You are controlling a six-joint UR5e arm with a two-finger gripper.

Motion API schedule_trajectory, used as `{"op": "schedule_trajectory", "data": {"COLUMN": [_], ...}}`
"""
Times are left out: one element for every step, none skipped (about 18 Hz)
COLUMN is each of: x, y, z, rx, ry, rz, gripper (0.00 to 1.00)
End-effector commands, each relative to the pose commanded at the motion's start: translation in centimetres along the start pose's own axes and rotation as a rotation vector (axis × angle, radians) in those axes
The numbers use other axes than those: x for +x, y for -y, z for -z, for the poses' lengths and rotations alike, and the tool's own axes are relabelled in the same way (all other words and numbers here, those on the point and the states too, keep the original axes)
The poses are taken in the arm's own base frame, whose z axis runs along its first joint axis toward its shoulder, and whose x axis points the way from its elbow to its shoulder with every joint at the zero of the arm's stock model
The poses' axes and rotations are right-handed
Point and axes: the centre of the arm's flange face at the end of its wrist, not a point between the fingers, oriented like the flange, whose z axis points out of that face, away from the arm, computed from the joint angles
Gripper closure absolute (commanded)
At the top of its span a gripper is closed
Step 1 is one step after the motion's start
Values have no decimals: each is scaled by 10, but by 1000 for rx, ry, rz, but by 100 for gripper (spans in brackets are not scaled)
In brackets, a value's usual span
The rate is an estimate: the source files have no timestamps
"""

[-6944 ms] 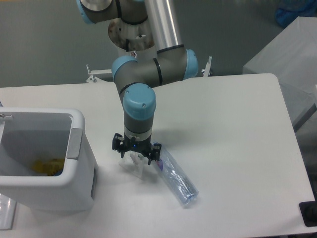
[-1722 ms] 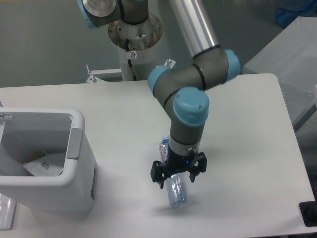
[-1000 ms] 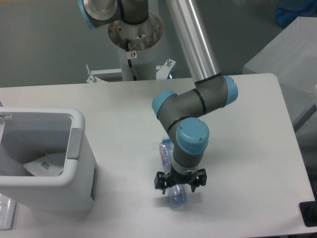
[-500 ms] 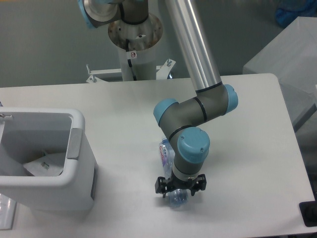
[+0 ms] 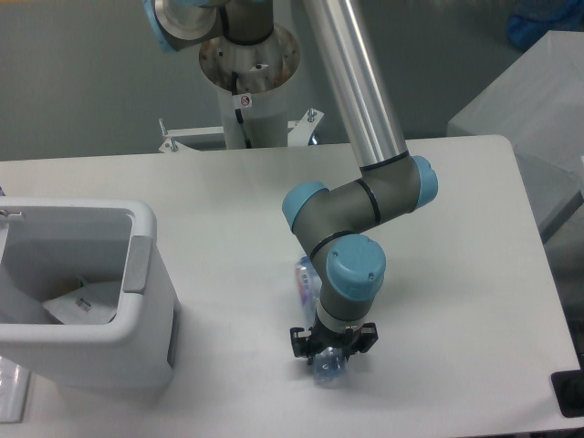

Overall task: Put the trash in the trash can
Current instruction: 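Lower the gripper around the bottle and close on it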

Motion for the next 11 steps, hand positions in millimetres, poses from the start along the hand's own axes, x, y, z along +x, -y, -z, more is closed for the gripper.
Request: {"op": "schedule_trajectory", "data": {"x": [0, 0, 0, 0, 0, 1, 2, 4, 6, 8, 10], "y": [0, 0, 0, 1, 1, 2, 4, 5, 7, 8, 10], "z": [0, 0, 0, 2, 6, 15, 26, 42, 59, 82, 107], "rx": [0, 0, 0, 3, 7, 20, 35, 58, 82, 114, 158], "ry": [0, 0, 0, 1, 3, 7, 11, 19, 27, 39, 51], "rz": [0, 0, 0, 0, 1, 2, 1, -2, -7, -10, -10], "gripper": [45, 45, 45, 45, 45, 45, 45, 45, 45, 45, 45]}}
